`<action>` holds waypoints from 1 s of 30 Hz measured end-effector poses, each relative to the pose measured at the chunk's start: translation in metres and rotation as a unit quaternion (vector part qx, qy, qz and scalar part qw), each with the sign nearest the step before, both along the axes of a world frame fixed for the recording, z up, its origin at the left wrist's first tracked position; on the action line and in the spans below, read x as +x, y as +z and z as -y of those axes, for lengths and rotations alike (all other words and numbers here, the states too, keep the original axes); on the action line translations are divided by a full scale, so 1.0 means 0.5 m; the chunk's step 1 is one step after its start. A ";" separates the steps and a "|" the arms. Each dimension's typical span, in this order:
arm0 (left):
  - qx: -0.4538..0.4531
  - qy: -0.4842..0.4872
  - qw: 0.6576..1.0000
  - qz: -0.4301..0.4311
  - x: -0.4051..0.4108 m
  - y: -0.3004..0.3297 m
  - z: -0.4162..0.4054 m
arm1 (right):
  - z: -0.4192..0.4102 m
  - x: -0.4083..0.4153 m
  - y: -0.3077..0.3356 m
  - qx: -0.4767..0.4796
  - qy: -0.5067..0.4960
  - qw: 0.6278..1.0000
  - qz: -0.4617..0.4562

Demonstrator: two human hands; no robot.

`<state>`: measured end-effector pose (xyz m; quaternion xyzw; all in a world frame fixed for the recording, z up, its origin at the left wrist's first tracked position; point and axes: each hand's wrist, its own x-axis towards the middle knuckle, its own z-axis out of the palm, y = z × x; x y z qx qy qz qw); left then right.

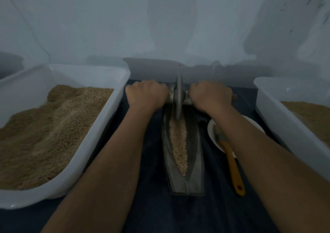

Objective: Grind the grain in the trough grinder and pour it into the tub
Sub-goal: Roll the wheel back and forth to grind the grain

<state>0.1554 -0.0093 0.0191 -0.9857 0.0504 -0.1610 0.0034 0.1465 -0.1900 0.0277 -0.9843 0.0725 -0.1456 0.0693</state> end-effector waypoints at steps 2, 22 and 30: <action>0.032 -0.017 0.999 0.037 -0.040 -0.013 -0.004 | -0.003 -0.033 -0.008 -0.043 0.021 0.998 0.027; 0.034 -0.008 0.999 -0.028 -0.036 -0.005 -0.010 | 0.003 -0.048 -0.001 -0.011 0.048 0.999 -0.001; -0.020 -0.025 0.999 0.033 -0.153 -0.032 -0.020 | -0.003 -0.119 -0.023 -0.052 0.087 0.994 0.035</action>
